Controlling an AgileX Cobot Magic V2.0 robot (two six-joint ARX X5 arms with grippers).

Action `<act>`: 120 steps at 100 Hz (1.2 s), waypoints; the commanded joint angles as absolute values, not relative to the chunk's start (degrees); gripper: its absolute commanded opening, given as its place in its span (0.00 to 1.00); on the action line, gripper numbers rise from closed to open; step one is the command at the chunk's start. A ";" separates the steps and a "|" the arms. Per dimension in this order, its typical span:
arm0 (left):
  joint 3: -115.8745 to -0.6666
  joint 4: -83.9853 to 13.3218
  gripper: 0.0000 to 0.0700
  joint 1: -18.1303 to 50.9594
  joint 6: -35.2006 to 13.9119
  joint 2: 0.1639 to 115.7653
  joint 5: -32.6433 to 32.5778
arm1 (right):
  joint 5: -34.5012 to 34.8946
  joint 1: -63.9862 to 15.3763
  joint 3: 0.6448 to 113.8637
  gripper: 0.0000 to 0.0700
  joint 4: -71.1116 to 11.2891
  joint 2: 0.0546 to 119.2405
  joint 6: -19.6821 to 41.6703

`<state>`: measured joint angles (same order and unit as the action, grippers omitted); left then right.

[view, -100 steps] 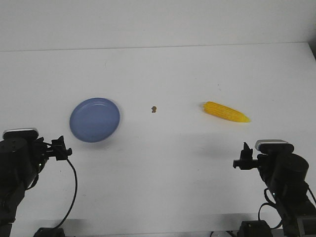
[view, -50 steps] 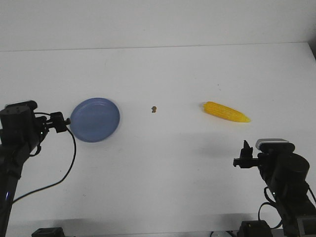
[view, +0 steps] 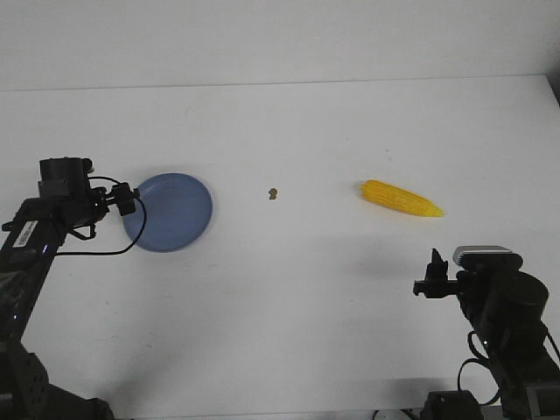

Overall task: Place corn on plate with both arms
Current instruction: 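Reach the left gripper to the rim of the blue plate, then push the blue plate with the left gripper toward the table center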

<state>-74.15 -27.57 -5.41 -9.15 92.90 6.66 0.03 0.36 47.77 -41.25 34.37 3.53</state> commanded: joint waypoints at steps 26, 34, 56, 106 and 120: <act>-75.20 -26.55 0.60 -5.74 -9.54 99.81 6.92 | 0.12 0.30 48.80 0.62 -40.27 34.57 4.54; -75.20 -26.02 0.60 -5.74 -9.54 101.10 6.92 | 0.12 0.30 48.80 0.62 -40.27 34.57 4.54; -75.20 -25.23 0.60 -5.72 -9.54 104.09 6.94 | 0.12 0.30 48.80 0.62 -40.27 34.57 4.54; -75.22 -25.43 0.01 -5.72 -9.34 106.61 8.29 | 0.12 0.30 48.80 0.62 -40.29 34.57 4.54; -75.22 -25.45 0.01 -5.74 -9.37 106.24 12.62 | 0.10 0.30 48.80 0.62 -40.27 34.57 4.54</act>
<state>-74.59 -24.82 -5.74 -9.76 104.79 11.57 0.03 0.36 47.77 -40.91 34.37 3.53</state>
